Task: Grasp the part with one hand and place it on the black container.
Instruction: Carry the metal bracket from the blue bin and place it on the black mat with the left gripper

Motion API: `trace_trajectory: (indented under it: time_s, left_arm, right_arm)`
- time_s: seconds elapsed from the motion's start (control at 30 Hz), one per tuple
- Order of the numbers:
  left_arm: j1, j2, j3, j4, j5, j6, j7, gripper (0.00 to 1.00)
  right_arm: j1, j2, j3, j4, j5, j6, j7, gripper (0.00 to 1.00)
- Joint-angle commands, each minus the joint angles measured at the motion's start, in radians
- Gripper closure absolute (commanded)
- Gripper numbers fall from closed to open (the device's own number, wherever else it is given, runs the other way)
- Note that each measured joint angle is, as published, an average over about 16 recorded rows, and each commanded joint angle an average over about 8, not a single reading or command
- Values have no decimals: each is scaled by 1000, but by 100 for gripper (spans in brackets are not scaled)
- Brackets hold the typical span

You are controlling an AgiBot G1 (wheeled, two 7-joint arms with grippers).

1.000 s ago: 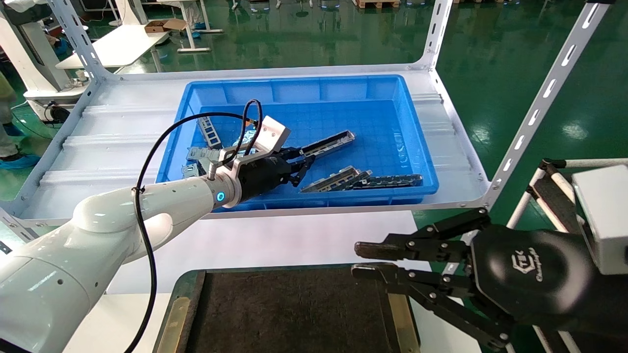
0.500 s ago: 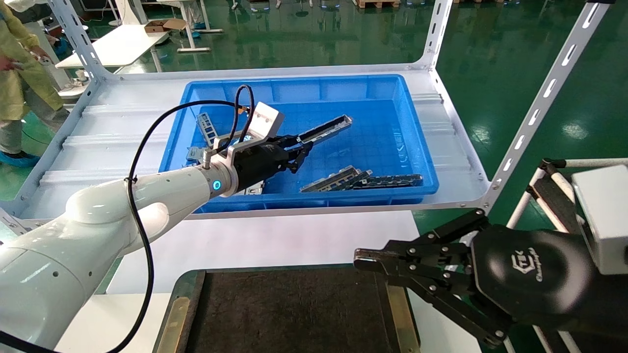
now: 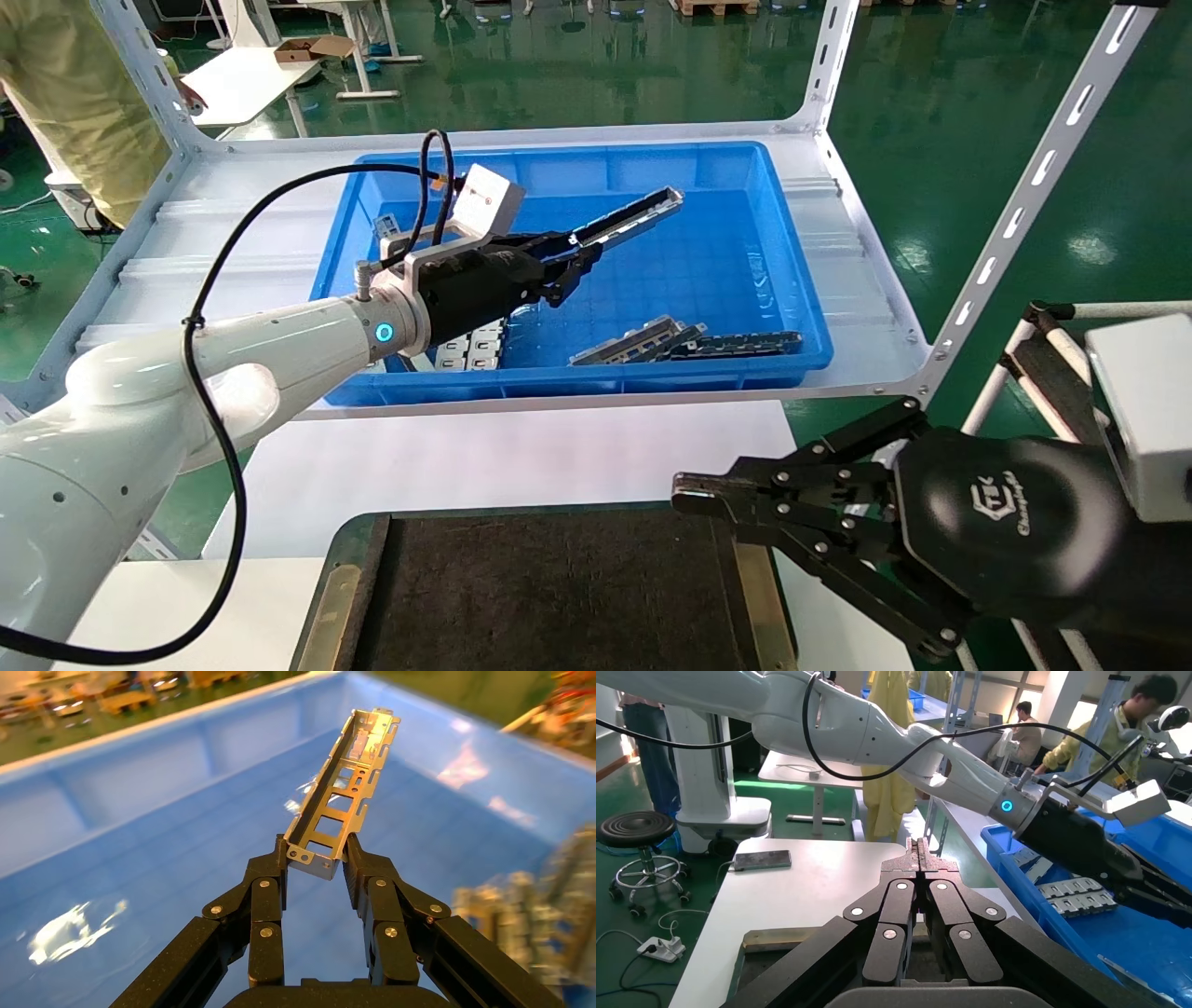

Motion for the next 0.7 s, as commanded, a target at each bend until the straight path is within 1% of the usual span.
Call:
trace_trajectory:
  time_s: [0.03,0.27,0.37,0.53,0.7]
  left_arm:
    - [-2,-10,-9,4,-15,44,14,100]
    - [13,-84,-26,-33,-60,382,47,100]
    - [18,-111,-23,-32,-66,504,45,100]
    - [38,-149,-9,-29,-59,627,27,100]
    - [91,-197,1,-54,-61,705,-4,100]
  right_arm:
    - [0,0,0,0,0,0,0,100]
    - [0,0,-1,0,0,0,0,100]
    - [0,0,-1,0,1,0,0,100]
    - [0,0,-1,0,1,0,-1,100]
    - [0,1,-1,0,1,1,-1,100]
